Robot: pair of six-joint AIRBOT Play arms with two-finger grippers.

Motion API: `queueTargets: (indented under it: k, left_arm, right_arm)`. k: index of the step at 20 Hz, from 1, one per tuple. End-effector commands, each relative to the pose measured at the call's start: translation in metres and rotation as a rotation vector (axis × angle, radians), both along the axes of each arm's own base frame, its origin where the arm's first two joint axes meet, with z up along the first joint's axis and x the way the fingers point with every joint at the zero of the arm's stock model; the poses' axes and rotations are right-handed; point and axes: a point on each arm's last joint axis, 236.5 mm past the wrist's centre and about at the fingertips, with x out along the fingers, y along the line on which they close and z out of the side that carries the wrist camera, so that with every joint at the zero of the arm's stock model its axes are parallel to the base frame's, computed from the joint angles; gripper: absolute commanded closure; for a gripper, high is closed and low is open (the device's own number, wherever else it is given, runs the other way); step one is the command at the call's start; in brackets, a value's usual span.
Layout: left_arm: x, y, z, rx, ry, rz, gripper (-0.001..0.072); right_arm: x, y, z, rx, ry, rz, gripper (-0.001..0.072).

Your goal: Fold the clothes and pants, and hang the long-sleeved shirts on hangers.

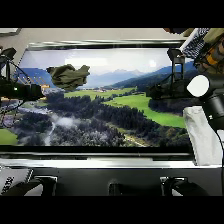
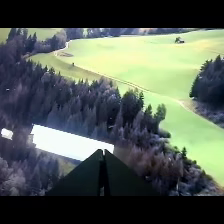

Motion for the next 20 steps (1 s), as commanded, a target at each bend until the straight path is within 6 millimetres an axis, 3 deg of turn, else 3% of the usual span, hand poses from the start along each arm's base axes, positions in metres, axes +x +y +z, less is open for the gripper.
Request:
queueTargets:
  k: [1, 9, 10, 11, 12, 13, 15, 20]
  left_arm:
    - [0.0, 0.0, 0.0, 0.0, -0.001, 0.0, 0.0692]
    - [0.002, 0.002, 0.0, 0.006, -0.008, 0.007, 0.0677]
    - [0.006, 0.005, 0.002, -0.003, -0.017, 0.049, 0.0556]
    - [0.014, 0.012, 0.002, -0.01, -0.031, 0.118, 0.0348]
    - [0.025, 0.018, 0.002, -0.009, -0.056, 0.166, 0.0151]
    - [0.041, 0.022, 0.002, -0.002, -0.098, 0.184, 0.0095]
    - [0.078, 0.026, -0.011, -0.005, -0.139, 0.211, 0.0094]
    - [0.176, 0.033, -0.102, 0.008, -0.098, 0.27, 0.0095]
  right_arm:
    - [0.0, 0.001, 0.0, 0.001, -0.001, 0.001, 0.0678]
    - [0.0, 0.001, 0.0, 0.001, -0.001, 0.001, 0.0678]
    - [0.0, 0.001, 0.0, 0.001, 0.0, 0.001, 0.0678]
    - [0.001, 0.001, 0.001, 0.002, -0.003, 0.0, 0.0678]
    - [0.001, 0.001, 0.001, 0.003, -0.006, -0.001, 0.0678]
    - [0.002, 0.002, 0.002, 0.009, -0.01, -0.003, 0.0678]
    - [0.001, 0.002, 0.002, 0.011, -0.004, -0.002, 0.0676]
    - [-0.005, 0.001, -0.003, 0.003, 0.027, 0.005, 0.0616]
